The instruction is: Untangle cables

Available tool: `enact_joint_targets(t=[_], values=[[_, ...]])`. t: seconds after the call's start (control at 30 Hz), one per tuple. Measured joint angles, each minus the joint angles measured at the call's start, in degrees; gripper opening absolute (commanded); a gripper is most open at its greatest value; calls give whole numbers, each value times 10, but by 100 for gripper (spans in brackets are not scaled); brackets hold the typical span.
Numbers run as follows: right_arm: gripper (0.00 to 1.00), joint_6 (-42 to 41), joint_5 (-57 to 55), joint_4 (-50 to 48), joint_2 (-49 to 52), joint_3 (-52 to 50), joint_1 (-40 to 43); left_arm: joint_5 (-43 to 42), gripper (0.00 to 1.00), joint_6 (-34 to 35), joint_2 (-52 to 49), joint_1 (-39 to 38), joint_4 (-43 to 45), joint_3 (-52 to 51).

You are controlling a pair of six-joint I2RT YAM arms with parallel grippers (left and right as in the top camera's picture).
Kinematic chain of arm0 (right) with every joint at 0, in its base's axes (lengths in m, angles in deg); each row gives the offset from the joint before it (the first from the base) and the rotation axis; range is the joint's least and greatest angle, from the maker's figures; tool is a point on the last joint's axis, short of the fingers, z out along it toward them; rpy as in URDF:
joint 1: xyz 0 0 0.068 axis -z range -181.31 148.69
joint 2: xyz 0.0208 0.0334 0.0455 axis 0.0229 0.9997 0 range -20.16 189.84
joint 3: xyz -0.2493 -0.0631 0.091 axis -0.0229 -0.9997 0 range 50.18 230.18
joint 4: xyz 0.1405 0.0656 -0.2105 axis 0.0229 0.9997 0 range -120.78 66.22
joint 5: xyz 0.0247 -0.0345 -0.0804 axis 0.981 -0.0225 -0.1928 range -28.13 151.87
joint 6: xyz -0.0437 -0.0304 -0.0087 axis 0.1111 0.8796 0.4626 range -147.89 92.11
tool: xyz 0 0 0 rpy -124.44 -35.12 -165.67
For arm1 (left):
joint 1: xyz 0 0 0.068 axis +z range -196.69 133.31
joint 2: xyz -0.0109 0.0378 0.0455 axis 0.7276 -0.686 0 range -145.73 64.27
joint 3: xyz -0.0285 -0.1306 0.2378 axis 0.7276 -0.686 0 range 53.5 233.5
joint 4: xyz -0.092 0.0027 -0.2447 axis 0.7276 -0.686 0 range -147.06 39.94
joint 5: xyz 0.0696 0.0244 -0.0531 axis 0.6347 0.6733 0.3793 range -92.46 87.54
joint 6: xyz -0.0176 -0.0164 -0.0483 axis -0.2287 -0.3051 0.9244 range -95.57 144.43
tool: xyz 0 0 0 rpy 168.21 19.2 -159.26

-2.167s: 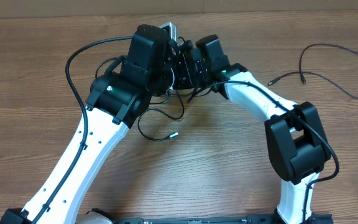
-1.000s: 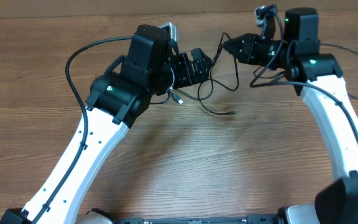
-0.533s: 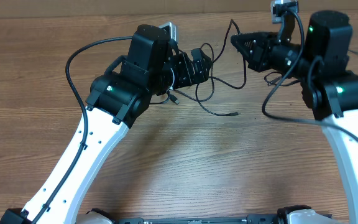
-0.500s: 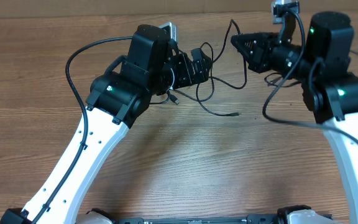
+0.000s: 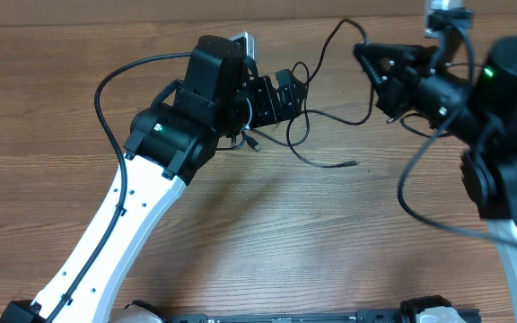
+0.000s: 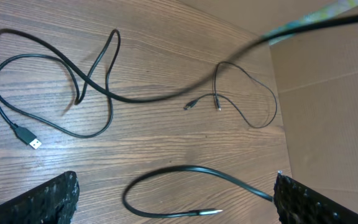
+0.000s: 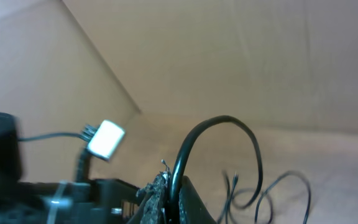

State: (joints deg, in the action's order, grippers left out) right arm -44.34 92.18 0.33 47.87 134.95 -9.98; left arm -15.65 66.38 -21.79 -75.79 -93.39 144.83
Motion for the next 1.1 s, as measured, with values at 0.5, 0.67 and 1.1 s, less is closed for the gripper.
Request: enact_joint_targets(t=[0.5, 0.67, 1.1], values=[[4, 28, -195, 50, -125, 0, 0, 0, 100, 0, 0, 0, 0, 0], [4, 30, -255, 71, -109, 0, 0, 0, 100, 0, 0, 0, 0, 0], [4, 31, -432, 158, -87, 0, 1, 0, 100, 0, 0, 0, 0, 0]])
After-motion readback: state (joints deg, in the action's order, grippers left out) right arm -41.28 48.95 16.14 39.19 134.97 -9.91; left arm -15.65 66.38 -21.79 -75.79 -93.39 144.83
